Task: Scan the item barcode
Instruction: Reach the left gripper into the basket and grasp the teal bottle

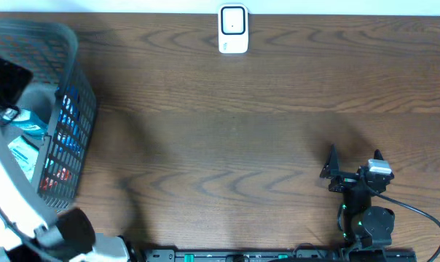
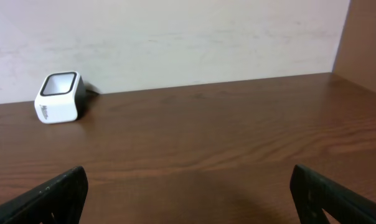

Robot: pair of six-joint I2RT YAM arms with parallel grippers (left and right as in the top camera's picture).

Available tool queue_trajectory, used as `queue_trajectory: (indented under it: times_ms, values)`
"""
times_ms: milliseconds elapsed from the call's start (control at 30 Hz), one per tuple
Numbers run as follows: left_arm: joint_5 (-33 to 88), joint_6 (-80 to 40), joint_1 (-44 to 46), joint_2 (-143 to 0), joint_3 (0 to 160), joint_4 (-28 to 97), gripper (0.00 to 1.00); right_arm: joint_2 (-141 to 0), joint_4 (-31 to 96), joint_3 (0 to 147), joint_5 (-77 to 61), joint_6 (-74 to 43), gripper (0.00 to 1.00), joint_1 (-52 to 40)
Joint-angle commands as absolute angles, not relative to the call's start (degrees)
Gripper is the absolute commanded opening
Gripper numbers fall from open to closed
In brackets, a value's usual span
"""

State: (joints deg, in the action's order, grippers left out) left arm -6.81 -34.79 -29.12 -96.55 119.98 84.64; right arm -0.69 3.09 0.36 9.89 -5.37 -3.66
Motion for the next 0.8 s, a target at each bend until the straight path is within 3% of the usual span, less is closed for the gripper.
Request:
queue_trajectory:
  times_ms: [0,767]
  values:
    - [-8.19,-37.21,-32.08,-100.09,120.25,84.73,0.98,-0.38,3.27,0.32,10.11,-4.62,0.99,-4.23]
    - [-8.19,-35.81,-34.11,-119.15,120.22,76.36,0.98,-0.38,3.27,0.32,10.11,-4.62,0.99,-4.23]
